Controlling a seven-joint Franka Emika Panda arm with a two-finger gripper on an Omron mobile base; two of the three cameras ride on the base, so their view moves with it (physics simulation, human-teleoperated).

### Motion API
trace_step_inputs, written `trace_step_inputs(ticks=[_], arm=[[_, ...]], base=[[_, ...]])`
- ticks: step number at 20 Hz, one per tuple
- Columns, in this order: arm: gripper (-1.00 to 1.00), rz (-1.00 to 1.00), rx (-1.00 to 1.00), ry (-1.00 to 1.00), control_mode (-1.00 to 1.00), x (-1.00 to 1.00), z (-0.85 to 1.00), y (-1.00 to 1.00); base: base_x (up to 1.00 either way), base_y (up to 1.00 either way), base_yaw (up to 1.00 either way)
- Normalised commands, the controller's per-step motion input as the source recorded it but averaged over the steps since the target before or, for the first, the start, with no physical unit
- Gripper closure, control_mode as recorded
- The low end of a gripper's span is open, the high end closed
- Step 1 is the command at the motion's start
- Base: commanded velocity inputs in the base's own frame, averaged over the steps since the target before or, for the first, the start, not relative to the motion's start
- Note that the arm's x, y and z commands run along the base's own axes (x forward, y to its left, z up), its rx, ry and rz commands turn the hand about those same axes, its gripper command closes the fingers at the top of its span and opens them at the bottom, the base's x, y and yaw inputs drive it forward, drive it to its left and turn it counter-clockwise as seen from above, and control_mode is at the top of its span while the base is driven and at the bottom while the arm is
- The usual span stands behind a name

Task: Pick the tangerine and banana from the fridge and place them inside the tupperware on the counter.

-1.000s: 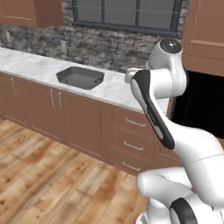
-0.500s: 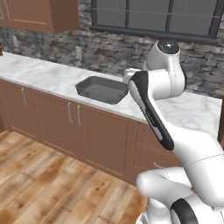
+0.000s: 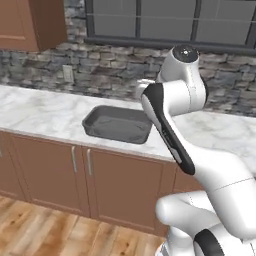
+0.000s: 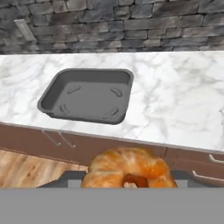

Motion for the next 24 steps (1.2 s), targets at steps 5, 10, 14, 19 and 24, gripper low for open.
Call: trace_step_inputs(ticks=[5, 10, 14, 19, 24], arm=[[1.00, 0.00, 0.00, 0.00, 1.00, 0.00, 0.00, 0.00], [1.00, 0.00, 0.00, 0.00, 1.00, 0.00, 0.00, 0.00], [1.00, 0.00, 0.00, 0.00, 1.00, 0.00, 0.00, 0.00], [1.00, 0.00, 0.00, 0.00, 1.00, 0.00, 0.00, 0.00], [1.00, -0.06, -0.01, 0.00, -1.00, 0.04, -0.07, 0.03]], base=[[0.91, 0.61, -0.53], [0.67, 0.79, -0.47], [0.19, 0.52, -0.39], [0.08, 0.32, -0.37], [0.09, 0.21, -0.30]])
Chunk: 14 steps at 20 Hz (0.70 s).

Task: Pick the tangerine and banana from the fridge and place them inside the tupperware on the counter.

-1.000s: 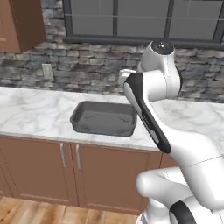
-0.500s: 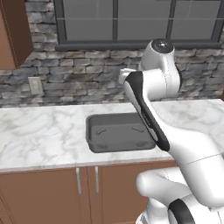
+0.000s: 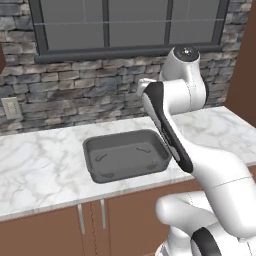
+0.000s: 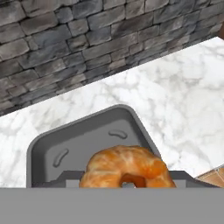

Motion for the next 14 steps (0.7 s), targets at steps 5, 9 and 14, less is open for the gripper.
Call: trace_step_inputs(ticks=[5, 9, 14], arm=[[1.00, -0.13, -0.04, 0.03, -1.00, 0.37, -0.60, 0.12], [1.00, -0.01, 0.00, 0.22, -1.00, 0.29, -0.72, 0.25], [1.00, 0.00, 0.00, 0.32, -1.00, 0.14, -0.57, 0.21]], base=[[0.00, 0.00, 0.00], [0.00, 0.00, 0.00], [0.00, 0.00, 0.00]])
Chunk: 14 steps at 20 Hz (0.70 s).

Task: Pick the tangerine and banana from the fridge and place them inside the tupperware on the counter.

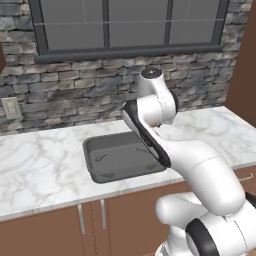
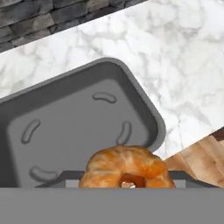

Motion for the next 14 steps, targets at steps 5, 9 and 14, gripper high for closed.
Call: trace_step_inputs(ticks=[5, 9, 14], arm=[[1.00, 0.00, 0.00, 0.30, -1.00, 0.17, -0.59, 0.42], [1.00, 0.00, 0.00, 0.23, -1.00, 0.21, -0.42, 0.49], [1.00, 0.00, 0.00, 0.10, -1.00, 0.14, -0.44, 0.35]], base=[[0.00, 0.00, 0.00], [0.00, 0.00, 0.00], [0.00, 0.00, 0.00]])
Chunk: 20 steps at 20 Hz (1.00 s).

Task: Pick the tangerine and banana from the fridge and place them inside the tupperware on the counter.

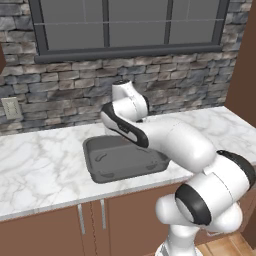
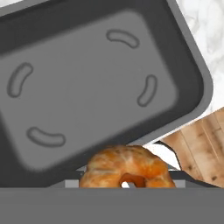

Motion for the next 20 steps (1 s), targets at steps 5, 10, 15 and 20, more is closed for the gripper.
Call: trace_step_inputs(ticks=[5, 10, 15, 20], arm=[[1.00, 0.00, 0.00, 0.00, -1.00, 0.12, -0.47, 0.07], [1.00, 0.00, 0.00, 0.00, -1.00, 0.06, -0.43, 0.00], [1.00, 0.00, 0.00, 0.00, -1.00, 0.19, -0.39, 0.00], [1.00, 0.00, 0.00, 0.01, -1.00, 0.38, -0.41, 0.00]], base=[[0.00, 0.00, 0.00], [0.00, 0.00, 0.00], [0.00, 0.00, 0.00], [0.00, 0.00, 0.00]])
